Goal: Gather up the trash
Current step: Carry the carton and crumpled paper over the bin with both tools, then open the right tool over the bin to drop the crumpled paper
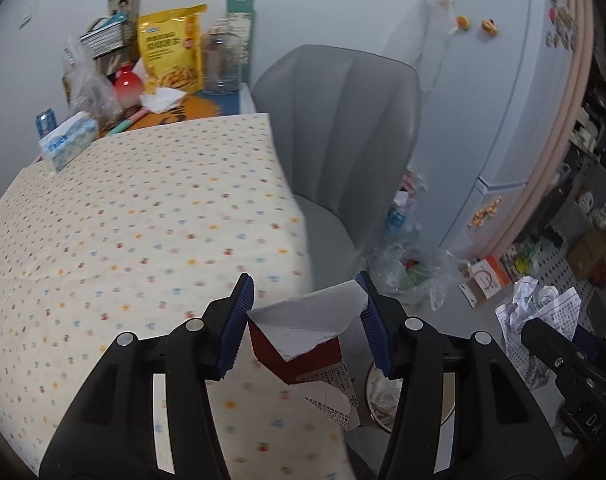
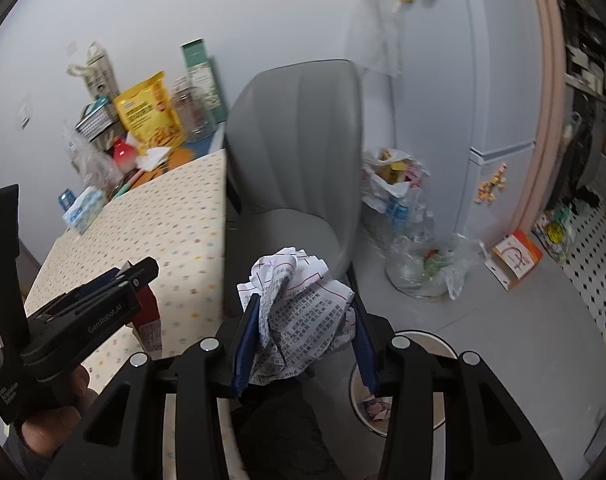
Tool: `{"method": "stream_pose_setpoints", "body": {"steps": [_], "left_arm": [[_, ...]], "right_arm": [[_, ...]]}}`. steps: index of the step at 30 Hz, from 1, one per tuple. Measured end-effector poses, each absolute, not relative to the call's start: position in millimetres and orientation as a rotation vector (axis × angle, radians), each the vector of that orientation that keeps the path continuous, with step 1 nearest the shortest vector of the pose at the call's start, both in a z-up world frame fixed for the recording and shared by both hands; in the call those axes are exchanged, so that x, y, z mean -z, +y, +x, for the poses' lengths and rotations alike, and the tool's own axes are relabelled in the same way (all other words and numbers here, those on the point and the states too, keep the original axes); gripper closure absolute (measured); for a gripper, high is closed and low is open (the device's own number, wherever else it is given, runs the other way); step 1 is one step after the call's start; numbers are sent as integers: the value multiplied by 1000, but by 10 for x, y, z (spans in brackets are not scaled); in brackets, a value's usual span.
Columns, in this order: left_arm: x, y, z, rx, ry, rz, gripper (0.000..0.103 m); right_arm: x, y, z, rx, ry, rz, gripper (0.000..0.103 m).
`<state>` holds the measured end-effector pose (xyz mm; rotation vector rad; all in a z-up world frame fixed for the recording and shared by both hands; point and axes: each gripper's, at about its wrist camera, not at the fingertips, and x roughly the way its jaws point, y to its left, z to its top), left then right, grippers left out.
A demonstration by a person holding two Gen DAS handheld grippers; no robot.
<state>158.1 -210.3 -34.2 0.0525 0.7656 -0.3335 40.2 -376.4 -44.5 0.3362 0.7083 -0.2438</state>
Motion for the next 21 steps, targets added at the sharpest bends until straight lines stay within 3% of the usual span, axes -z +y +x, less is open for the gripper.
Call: {"method": "stream_pose_setpoints", "body": {"steps": [21], "left_arm": [[677,-3444,1382,455,823,233,50]], "right_arm": [[990,-4903,99,354,731,511,61]]}}
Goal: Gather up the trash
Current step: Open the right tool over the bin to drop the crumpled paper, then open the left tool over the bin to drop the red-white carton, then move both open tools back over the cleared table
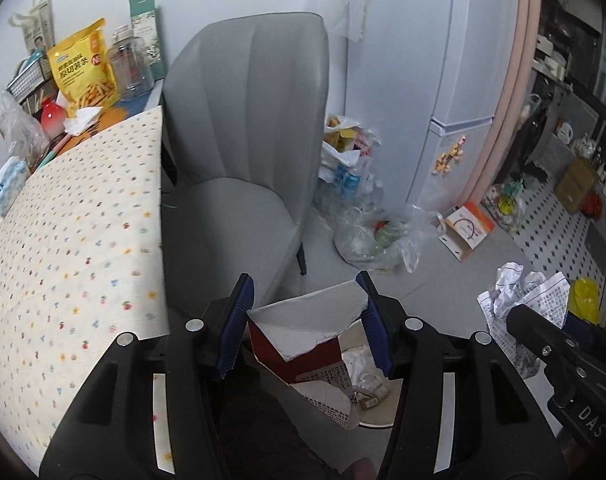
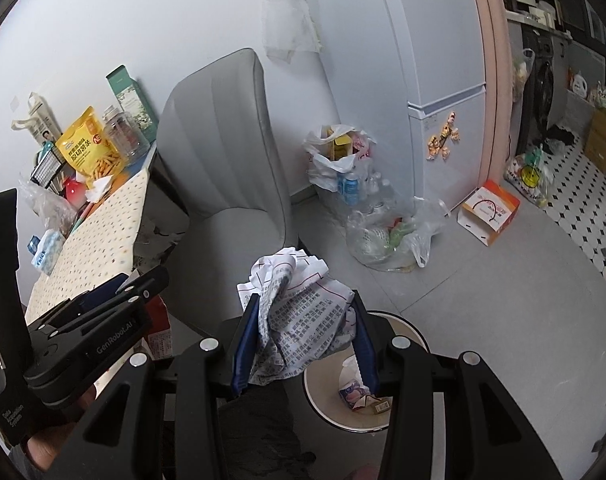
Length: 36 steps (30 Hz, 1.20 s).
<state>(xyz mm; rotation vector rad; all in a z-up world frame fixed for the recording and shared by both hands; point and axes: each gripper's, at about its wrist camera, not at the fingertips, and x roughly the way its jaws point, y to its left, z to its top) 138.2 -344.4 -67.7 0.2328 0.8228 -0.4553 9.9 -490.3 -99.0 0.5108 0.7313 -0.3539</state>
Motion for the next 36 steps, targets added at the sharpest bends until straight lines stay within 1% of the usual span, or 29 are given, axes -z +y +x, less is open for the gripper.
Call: {"method": "stream_pose_setpoints", "body": {"steps": [2,3,4,5,15,20,22,23,25,26,31,33,35,36], "left_arm": [[694,-3483,1384,457,825,239,50],[706,-3505,1381,457,826,243,50],[716,-3521,1380,457,827,247,50],[730,-3539,1373,456,827,250,50],[828,-3778,1267,502,851,258,50],[875,-4018,1122,571,869,258,50],[887,-4104,1062,600,880,261,48],[892,-4141,1035,618,891,259,44],[889,-4175,995,656,902,250,17],[879,-4177,969,669,896,249,15],[826,-4085,1006,629,884,252,12],[749,-3994,1038,598,880,239,12],[645,-3872,1033,574,847,228,9],[592,-3796,1031,556,828,223,7]], "right_arm": [[1009,-4936,87,350,725,514,57],[1022,-4964,80,360,716,518,51],[1032,-4995,68,367,709,524,40],[1046,-5019,55,368,703,533,36],[1148,-5229,-180,428,730,554,36],[1082,-5386,-454,508,723,540,34],[1058,-5449,-562,537,717,541,34],[1052,-5472,-604,547,714,542,33],[1068,-5511,-661,561,715,547,32],[1085,-5520,-671,563,719,552,32],[1071,-5483,-648,550,711,559,32],[1019,-5466,-668,541,689,563,32],[981,-5443,-660,528,679,570,32],[966,-5424,-652,520,679,569,30]]}}
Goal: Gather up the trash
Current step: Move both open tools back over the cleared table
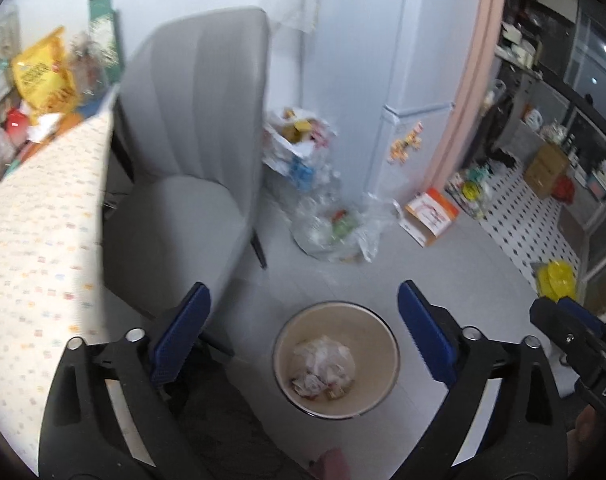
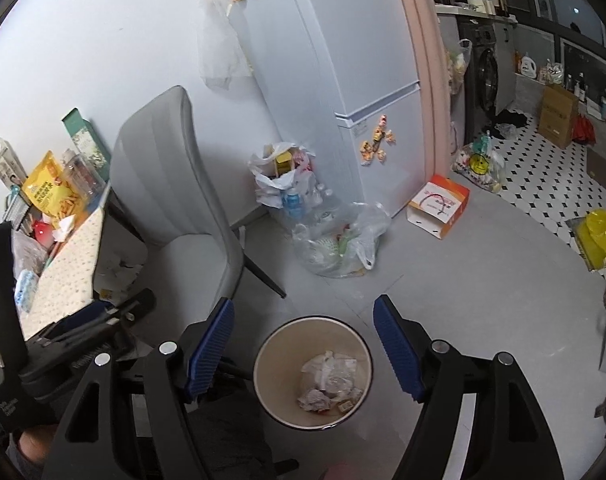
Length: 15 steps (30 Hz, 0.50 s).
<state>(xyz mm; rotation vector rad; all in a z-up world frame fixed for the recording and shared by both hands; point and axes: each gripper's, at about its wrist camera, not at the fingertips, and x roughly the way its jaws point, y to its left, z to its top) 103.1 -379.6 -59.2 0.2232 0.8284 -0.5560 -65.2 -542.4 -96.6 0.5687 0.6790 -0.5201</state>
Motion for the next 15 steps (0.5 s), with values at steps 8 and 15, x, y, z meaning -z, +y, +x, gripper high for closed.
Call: {"method": "stream_pose_setpoints", "body": {"steps": [8,15], "left_arm": [[389,-3271,1087,450,784,174,6],[225,-2535,1170,385,744,71,6]], "right_arm": [[773,-5022,-481,460,659,500,19],[529,-4520,-282,405,677,412,11]]}}
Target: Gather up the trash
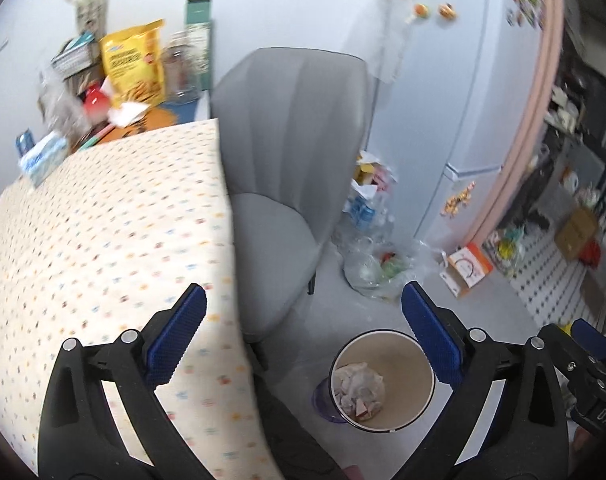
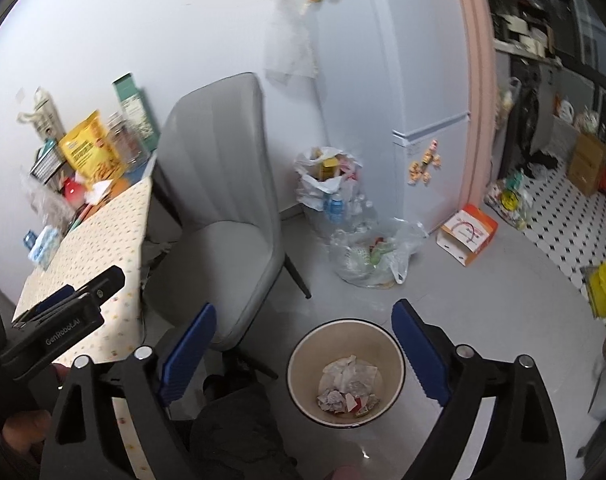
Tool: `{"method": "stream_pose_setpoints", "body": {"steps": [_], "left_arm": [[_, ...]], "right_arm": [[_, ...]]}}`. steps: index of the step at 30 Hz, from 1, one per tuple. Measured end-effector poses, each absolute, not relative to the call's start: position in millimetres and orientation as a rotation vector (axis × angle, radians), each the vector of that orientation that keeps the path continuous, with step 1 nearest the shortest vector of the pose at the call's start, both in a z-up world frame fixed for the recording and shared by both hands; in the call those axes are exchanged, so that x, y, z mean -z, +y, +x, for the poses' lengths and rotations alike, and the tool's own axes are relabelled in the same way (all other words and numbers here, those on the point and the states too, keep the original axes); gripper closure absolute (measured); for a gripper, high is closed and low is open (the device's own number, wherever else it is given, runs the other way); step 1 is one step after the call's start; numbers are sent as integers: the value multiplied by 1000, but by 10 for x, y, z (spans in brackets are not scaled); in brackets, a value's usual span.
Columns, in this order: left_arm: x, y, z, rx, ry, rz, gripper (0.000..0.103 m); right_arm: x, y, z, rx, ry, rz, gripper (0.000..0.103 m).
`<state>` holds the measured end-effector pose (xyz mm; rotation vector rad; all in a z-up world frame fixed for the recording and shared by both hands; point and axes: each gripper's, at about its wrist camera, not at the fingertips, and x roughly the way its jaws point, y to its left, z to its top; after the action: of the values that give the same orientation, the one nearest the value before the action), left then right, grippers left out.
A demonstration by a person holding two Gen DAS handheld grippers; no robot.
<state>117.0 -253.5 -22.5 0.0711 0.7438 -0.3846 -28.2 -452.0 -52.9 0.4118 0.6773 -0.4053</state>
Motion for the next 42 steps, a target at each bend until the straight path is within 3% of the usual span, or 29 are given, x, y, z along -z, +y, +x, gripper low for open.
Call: {"method": "stream_pose_setpoints", "body": {"steps": [2,30,42], "left_arm": [[164,-2369,1183,371,729,65,6],[-213,-583,938,172,653,-38,6],[-414,-265,549,130,603,-50,6]], "right_arm": [[442,-4372,-241,394,665,393,8],[-181,-2695,-47,213,635,198,8],[-386,-2358,-279,162,602,153,8]]}}
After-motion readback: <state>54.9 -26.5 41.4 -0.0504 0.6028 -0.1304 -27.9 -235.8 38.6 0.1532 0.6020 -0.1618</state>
